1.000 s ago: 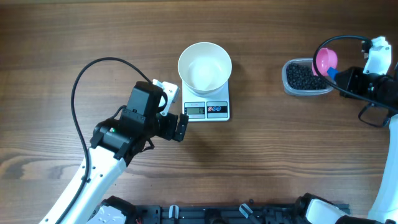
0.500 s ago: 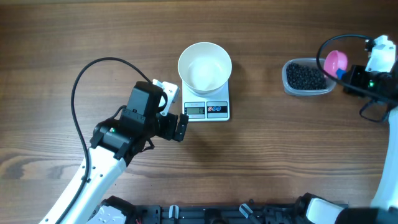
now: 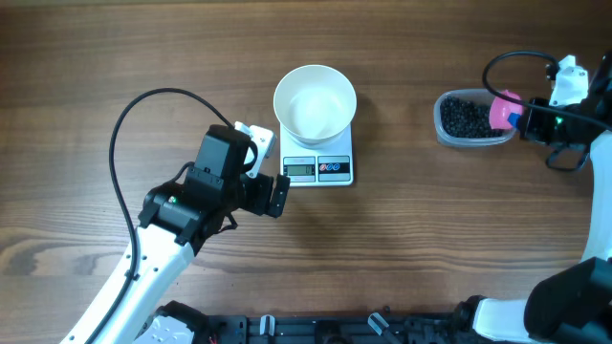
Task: Scoop item into bowl and weigh 150g on scale
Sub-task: 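Bring the pink scoop with the right gripper over the bean tub, then dip the pink scoop into the black beans with the right gripper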
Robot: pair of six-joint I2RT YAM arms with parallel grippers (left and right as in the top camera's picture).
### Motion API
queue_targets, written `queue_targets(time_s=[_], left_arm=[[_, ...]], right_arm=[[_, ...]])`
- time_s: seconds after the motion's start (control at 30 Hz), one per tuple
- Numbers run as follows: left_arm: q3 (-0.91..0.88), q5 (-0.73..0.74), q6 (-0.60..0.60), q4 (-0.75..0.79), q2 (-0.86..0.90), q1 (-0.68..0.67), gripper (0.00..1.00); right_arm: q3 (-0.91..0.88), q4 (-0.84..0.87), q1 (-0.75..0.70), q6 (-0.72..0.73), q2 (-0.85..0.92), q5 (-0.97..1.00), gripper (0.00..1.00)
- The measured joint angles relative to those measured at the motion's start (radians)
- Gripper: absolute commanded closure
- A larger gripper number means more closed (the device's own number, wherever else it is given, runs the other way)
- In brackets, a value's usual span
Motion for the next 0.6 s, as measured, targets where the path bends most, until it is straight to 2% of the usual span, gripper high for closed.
queue_targets(time_s=[0.6], left_arm=[[0.000, 0.000, 0.000, 0.000, 0.000, 0.000, 0.00]], right_arm=[[-0.057, 0.053, 0.041, 0.000, 0.050, 0.014, 0.96]])
